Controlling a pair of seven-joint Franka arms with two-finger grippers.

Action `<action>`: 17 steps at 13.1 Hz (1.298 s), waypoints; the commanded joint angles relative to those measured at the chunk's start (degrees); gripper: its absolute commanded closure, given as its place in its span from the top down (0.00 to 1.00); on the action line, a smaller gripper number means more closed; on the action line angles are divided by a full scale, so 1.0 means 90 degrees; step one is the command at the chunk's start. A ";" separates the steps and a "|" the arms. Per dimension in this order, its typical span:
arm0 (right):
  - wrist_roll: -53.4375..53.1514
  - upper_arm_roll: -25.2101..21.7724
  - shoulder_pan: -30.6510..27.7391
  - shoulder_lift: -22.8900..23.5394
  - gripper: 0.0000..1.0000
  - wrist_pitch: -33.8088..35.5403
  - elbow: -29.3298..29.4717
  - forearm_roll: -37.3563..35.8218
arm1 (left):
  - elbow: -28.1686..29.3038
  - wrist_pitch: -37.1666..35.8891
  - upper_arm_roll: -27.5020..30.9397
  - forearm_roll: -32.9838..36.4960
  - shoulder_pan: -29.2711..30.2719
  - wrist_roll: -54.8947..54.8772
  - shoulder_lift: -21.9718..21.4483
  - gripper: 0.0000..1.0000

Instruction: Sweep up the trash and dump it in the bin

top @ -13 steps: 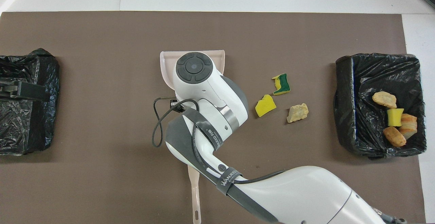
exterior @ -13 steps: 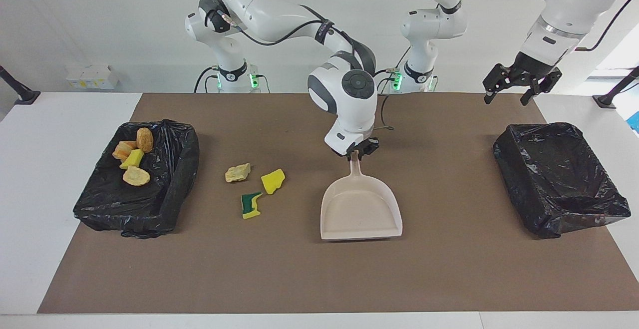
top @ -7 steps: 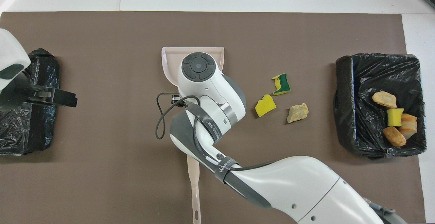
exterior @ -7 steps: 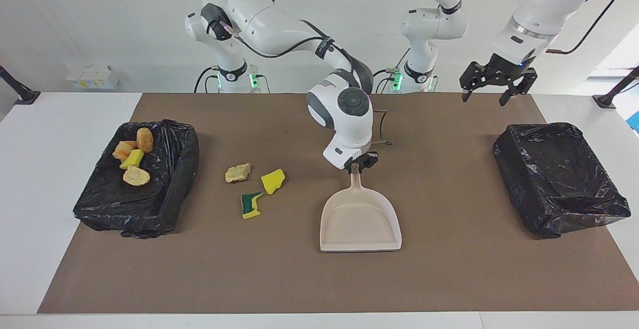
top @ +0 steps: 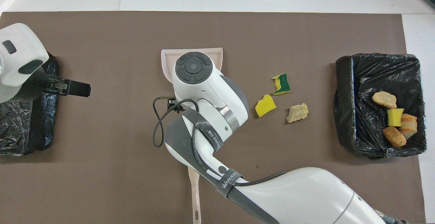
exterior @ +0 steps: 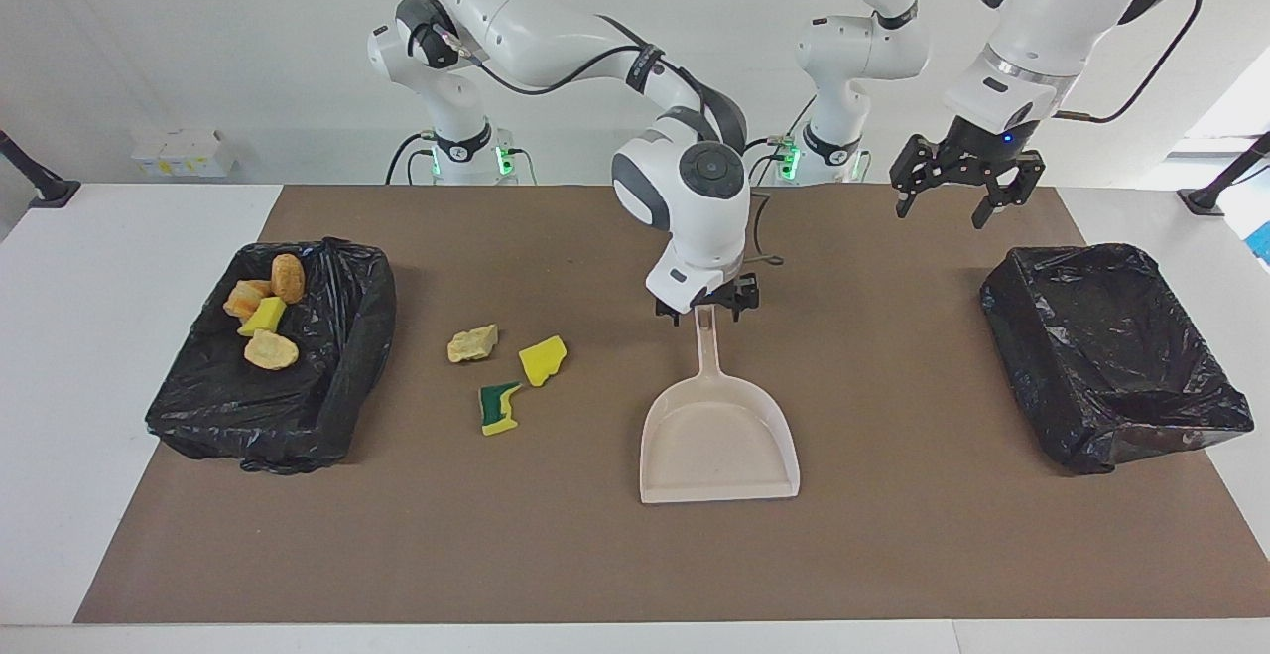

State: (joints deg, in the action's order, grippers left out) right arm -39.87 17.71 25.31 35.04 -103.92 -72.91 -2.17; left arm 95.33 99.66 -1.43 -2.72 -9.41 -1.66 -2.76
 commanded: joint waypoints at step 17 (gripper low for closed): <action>0.0094 0.0171 0.1260 -0.3649 1.00 -0.2944 -0.6313 0.2165 | 0.0546 0.2656 0.0071 0.0273 -0.2263 0.1978 0.2349 1.00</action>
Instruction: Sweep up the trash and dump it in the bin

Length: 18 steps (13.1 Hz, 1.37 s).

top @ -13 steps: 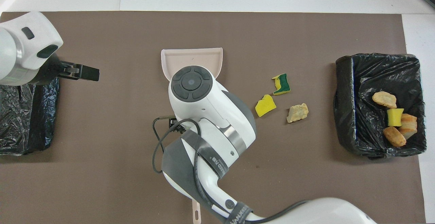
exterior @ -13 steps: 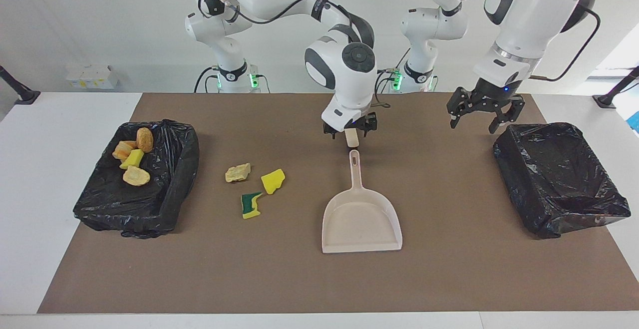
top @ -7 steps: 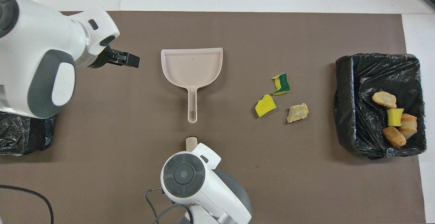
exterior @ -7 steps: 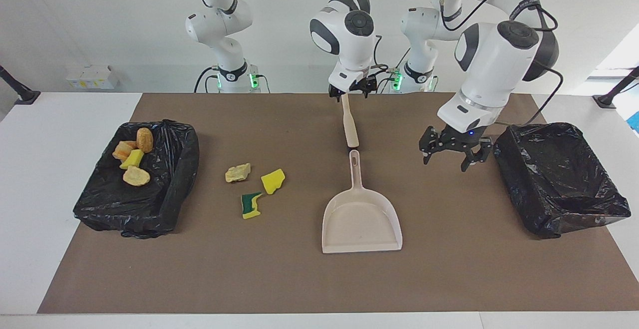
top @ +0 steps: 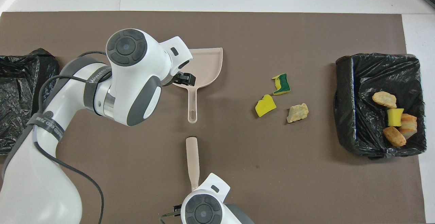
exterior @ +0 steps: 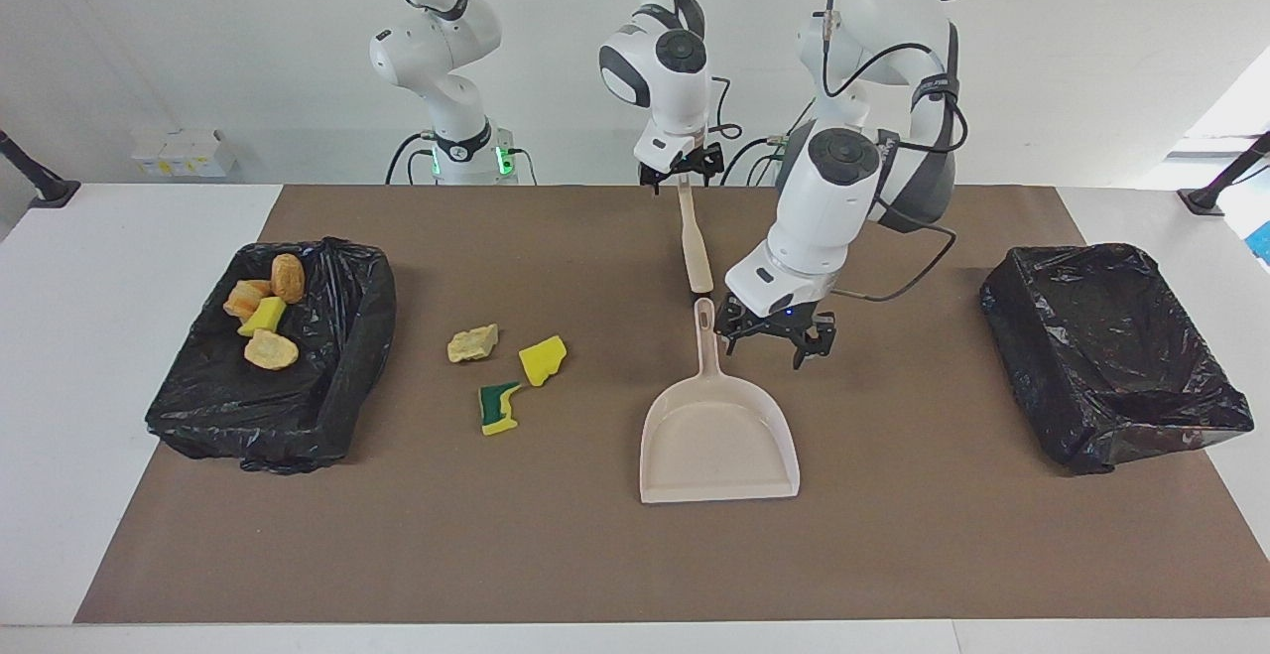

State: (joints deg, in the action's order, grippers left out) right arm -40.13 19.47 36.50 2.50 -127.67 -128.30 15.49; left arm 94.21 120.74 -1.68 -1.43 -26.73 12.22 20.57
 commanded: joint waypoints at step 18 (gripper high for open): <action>0.0299 -0.0103 -0.0548 -0.0646 0.00 0.0754 -0.0051 0.0144 | 0.1857 0.1477 0.0089 0.0120 -0.0829 0.1396 -0.0538 0.72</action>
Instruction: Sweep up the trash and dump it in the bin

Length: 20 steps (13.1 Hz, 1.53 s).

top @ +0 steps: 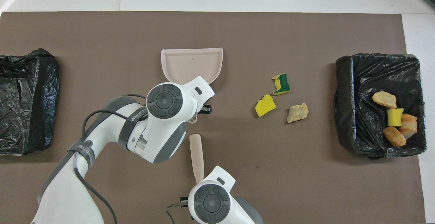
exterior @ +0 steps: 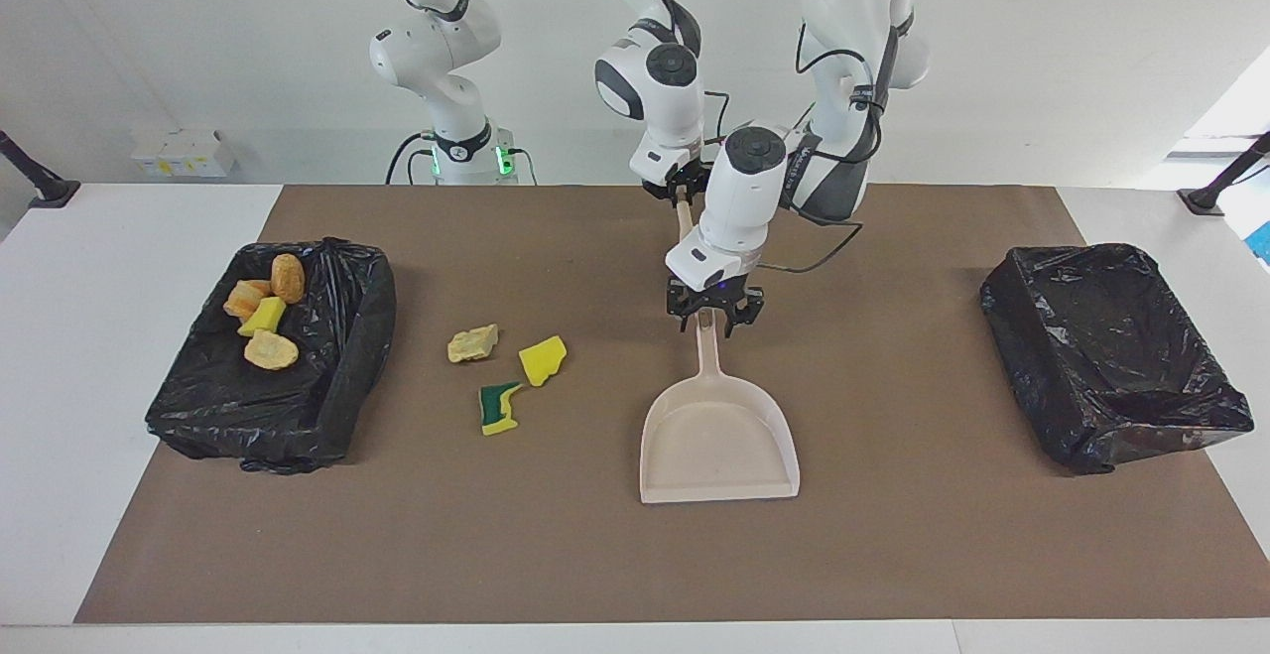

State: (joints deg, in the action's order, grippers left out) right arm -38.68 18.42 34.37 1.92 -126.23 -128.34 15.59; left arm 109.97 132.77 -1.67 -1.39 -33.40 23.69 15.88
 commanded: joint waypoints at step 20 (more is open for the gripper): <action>0.2287 0.0043 -0.4327 -0.0050 0.00 0.1527 -0.0057 -0.3745 | -0.0608 -0.2387 0.0156 0.0457 0.0955 -0.5632 -0.0680 0.00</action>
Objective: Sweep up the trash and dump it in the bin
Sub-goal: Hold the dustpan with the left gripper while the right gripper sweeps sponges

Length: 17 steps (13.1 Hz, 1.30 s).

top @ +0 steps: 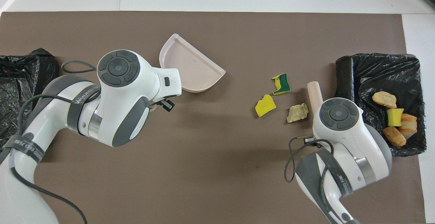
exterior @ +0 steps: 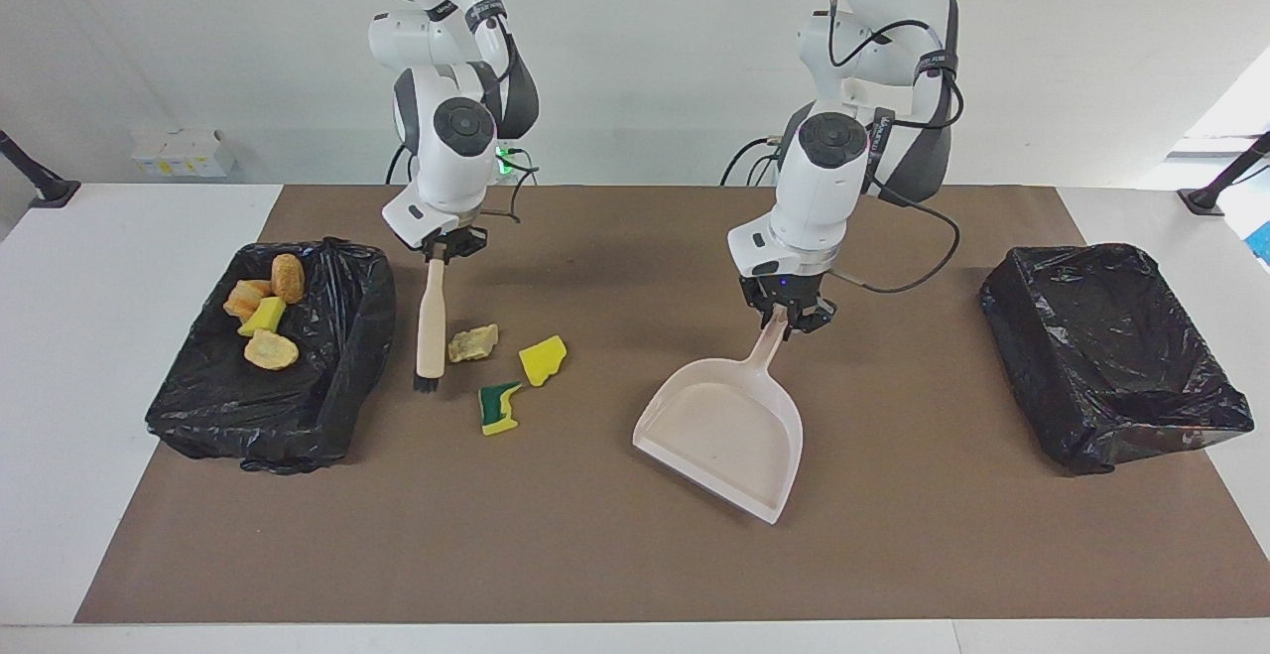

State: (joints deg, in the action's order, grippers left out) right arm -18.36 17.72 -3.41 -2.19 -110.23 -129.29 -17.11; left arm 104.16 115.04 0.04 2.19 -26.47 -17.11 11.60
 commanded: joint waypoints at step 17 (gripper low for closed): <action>-0.0596 0.0160 0.1598 0.1600 0.00 -0.1004 0.1503 0.4770 | 0.2098 0.1378 -0.0073 0.0070 -0.0310 -0.3734 -0.0761 0.00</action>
State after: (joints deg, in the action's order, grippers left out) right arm -22.32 18.95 9.32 11.29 -118.43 -117.86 22.24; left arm 119.71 124.40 -1.19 2.18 -28.01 -52.79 6.59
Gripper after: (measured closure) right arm 0.740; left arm 0.665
